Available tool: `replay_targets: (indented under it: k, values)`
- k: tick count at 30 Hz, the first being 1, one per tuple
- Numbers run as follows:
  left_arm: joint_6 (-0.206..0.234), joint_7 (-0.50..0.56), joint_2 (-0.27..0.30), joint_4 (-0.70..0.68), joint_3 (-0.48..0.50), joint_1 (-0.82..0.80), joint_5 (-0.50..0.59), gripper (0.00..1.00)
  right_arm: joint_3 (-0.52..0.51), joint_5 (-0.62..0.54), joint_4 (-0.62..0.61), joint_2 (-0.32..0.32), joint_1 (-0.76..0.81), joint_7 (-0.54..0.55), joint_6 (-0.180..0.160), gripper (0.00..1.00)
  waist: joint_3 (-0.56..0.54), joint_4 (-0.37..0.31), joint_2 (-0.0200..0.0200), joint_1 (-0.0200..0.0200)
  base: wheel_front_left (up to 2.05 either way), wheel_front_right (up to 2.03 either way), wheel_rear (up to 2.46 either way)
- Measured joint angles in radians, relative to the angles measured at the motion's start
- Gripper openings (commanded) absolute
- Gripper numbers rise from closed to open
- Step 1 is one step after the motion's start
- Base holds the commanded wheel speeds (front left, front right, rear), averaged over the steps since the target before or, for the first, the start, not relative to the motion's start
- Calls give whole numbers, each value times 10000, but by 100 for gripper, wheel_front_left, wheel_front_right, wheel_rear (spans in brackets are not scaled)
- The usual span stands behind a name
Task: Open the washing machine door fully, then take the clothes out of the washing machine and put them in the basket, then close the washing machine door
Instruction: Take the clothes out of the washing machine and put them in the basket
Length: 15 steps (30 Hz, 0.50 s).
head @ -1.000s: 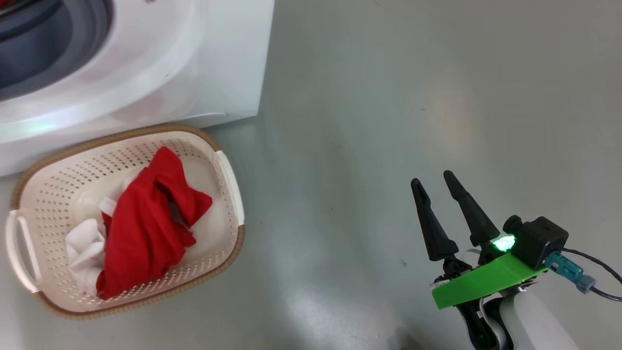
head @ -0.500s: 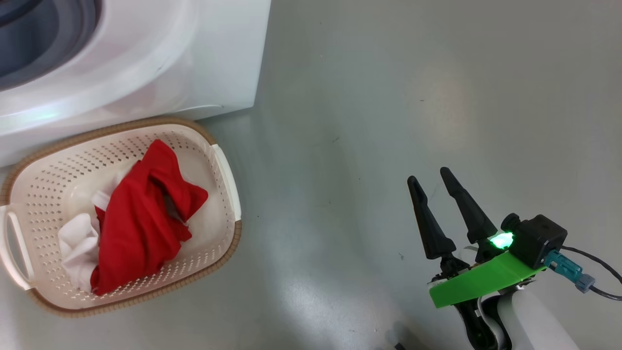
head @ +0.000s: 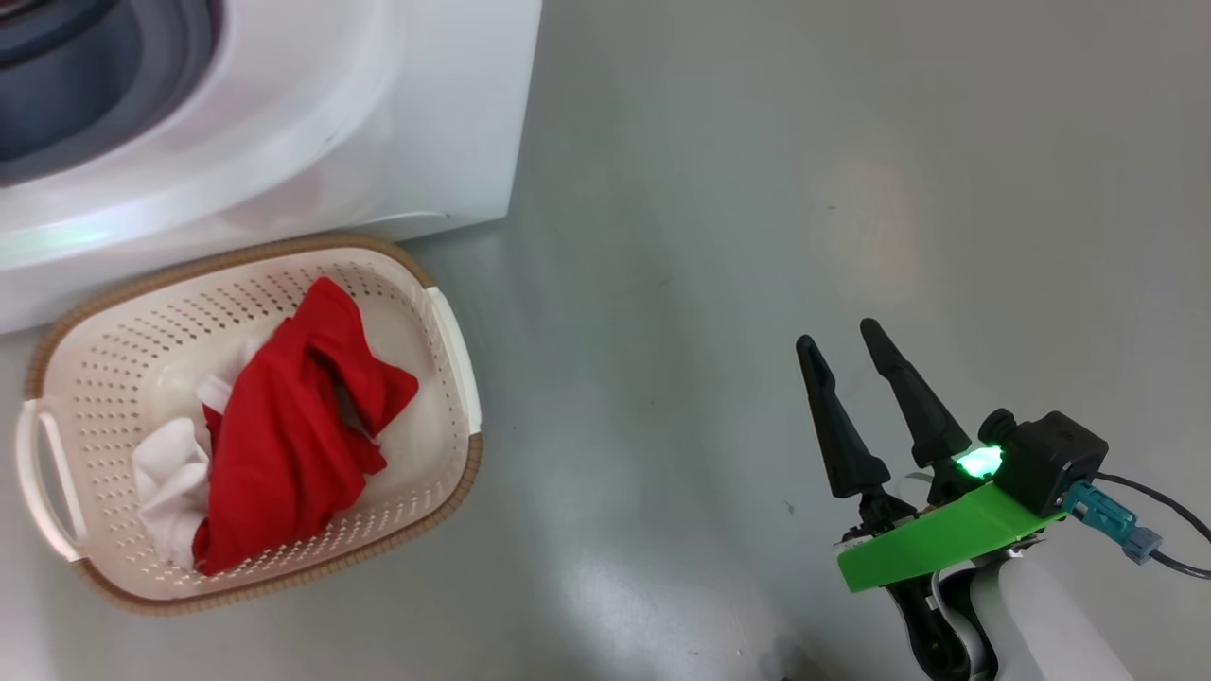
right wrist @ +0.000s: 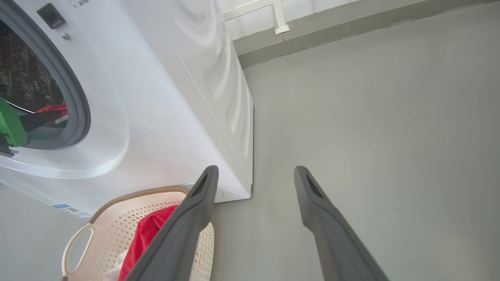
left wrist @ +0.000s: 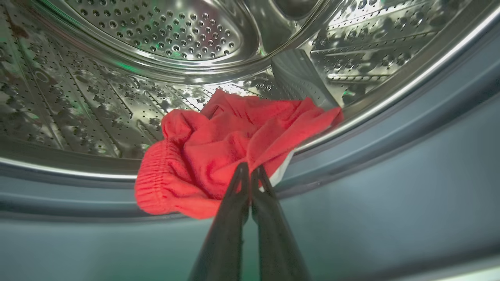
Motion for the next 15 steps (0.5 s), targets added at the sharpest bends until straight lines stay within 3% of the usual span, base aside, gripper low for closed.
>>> replay_targets:
  k: [5, 8, 15]
  values:
    - [-109, -270, -437, -441, 537, 264, -775, 0, -79, -4, 81, 0, 12, 0, 0, 100, -306, 124, 0, 0, 0, 0, 0]
    - [-188, -272, -765, -1561, 1233, 912, -1551, 0, -180, -4, 130, 2, 25, 0, 0, 100, -551, 229, 0, 1, 0, 0, 0]
    - [-499, -274, -1755, -3994, 2121, 3019, -2240, 0, -428, -48, 217, 0, 533, 0, 0, 100, -1217, 598, 0, 0, 0, 0, 0]
